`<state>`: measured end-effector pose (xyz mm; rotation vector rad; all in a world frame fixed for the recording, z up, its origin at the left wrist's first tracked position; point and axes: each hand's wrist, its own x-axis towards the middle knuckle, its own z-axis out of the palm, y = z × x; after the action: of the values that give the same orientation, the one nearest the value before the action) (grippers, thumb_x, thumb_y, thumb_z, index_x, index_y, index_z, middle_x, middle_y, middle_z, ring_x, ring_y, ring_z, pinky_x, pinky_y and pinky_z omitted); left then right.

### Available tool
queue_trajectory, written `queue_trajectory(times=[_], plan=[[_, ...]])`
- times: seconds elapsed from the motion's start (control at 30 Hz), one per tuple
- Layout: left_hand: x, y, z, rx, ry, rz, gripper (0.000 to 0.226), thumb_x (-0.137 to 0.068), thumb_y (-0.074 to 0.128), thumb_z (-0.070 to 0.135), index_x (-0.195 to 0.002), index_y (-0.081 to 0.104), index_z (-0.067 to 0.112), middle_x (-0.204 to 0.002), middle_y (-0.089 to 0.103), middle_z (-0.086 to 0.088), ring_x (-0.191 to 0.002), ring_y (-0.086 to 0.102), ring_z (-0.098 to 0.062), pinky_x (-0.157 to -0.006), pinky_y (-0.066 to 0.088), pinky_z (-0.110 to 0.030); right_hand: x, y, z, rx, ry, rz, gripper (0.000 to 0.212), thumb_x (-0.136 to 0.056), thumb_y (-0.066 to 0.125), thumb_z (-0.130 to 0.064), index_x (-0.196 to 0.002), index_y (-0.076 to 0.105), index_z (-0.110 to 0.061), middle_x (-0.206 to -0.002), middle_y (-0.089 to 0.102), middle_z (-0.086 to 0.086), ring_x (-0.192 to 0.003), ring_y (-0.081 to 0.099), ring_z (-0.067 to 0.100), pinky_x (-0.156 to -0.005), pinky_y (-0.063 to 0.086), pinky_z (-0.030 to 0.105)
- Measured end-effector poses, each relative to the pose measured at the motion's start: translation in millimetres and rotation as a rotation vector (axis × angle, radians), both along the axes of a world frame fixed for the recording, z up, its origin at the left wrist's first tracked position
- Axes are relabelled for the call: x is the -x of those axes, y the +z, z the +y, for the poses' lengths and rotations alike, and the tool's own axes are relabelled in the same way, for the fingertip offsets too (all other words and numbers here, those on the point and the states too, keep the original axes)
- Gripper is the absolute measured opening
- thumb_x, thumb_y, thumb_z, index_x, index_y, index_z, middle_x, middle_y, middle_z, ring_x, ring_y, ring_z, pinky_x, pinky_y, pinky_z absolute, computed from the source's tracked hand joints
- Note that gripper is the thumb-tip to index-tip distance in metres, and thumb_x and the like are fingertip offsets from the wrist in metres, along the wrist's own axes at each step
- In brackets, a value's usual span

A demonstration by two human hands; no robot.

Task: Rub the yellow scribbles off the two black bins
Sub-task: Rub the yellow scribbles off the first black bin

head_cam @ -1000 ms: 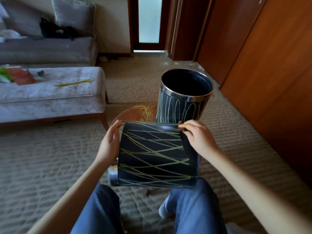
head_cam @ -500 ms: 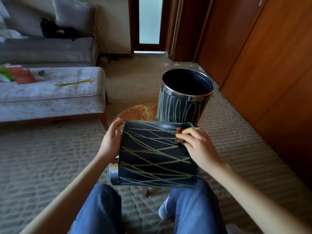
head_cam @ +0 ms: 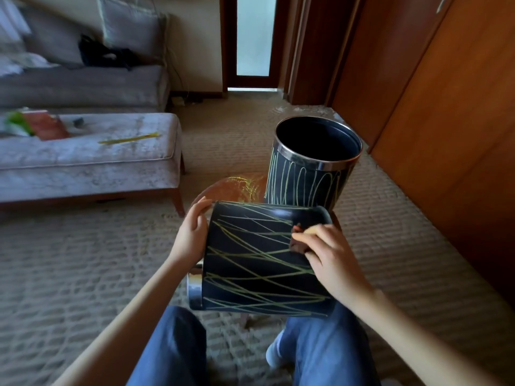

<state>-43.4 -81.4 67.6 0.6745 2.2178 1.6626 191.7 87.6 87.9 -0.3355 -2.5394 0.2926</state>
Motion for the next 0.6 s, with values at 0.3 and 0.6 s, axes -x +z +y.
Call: queue_trajectory(times=[0.3, 0.6], plan=[[-1.8, 3.5, -1.4, -0.004, -0.004, -0.029, 0.043, -0.103, 0.031, 0.009, -0.140, 0.051, 0.015, -0.146, 0.047, 0.004, -0.131, 0.044, -0.010, -0.113, 0.035, -0.030, 40.9, 17.7, 16.0, 0.043, -0.018, -0.148, 0.032, -0.095, 0.061, -0.025, -0.121, 0.068, -0.008, -0.113, 0.064, 0.003, -0.108, 0.058, 0.025, -0.098, 0.047, 0.041], [-1.6, -5.3, -4.3, -0.034, -0.019, -0.020, 0.042, -0.099, 0.032, 0.016, -0.135, 0.054, 0.020, -0.150, 0.047, -0.001, -0.138, 0.042, -0.014, -0.118, 0.032, -0.038, 31.5, 8.0, 14.0, 0.066, 0.053, -0.052, 0.026, -0.090, 0.067, -0.013, -0.116, 0.073, -0.013, -0.112, 0.066, 0.001, -0.106, 0.060, 0.022, -0.099, 0.047, 0.043]])
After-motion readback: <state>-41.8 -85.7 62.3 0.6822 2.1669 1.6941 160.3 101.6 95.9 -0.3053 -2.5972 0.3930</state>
